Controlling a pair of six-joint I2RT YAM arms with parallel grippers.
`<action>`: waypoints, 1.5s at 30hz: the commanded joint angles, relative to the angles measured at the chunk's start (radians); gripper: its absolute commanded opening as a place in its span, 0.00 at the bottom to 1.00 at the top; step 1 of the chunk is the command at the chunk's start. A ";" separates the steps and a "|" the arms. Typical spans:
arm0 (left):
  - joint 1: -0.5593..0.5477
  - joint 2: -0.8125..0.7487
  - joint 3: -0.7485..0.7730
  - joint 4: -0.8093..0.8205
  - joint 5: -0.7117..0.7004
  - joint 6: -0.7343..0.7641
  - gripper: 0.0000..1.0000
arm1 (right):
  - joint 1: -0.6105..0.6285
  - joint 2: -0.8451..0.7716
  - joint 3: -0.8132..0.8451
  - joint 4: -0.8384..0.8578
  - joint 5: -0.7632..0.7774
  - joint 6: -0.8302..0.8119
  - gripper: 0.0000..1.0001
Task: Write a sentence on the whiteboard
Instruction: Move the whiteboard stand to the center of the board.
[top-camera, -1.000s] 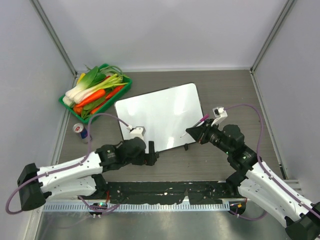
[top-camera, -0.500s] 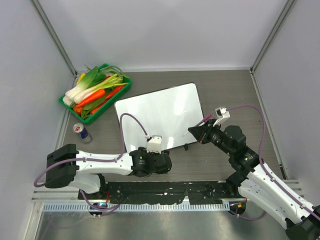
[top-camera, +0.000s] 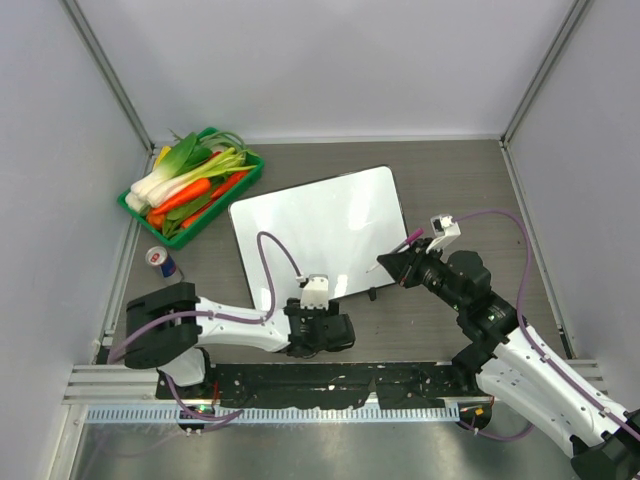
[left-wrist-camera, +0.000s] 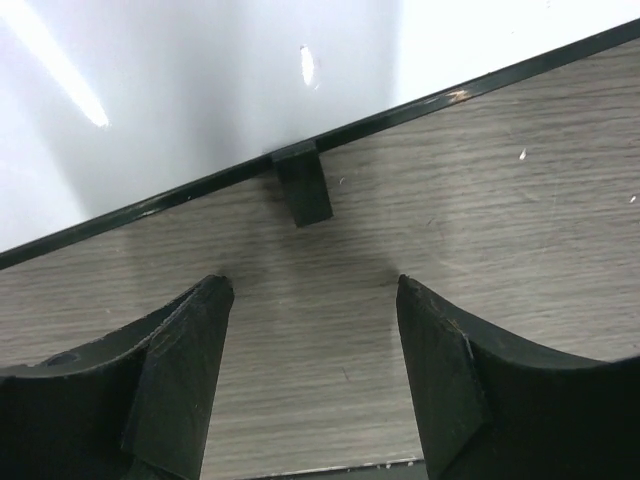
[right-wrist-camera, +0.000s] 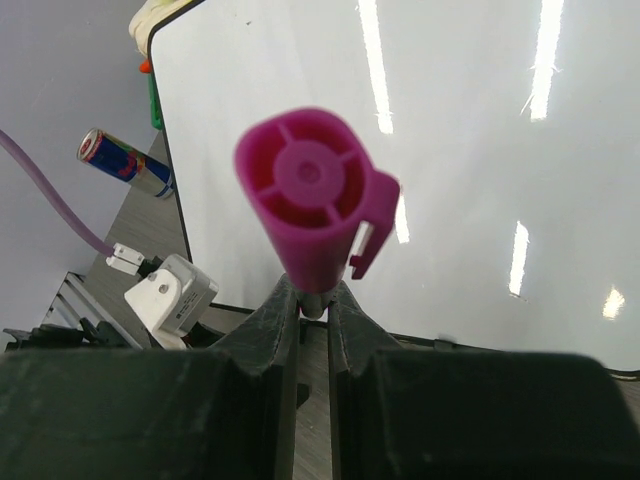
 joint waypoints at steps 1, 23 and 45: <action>-0.006 0.086 0.059 -0.048 -0.101 -0.075 0.70 | -0.004 -0.008 0.037 0.026 0.027 -0.022 0.01; 0.100 0.197 0.076 0.000 -0.060 -0.052 0.51 | -0.004 0.001 0.028 0.029 0.026 -0.031 0.02; -0.021 0.253 0.191 -0.155 0.055 -0.154 0.00 | -0.004 -0.025 0.043 0.007 0.030 -0.042 0.01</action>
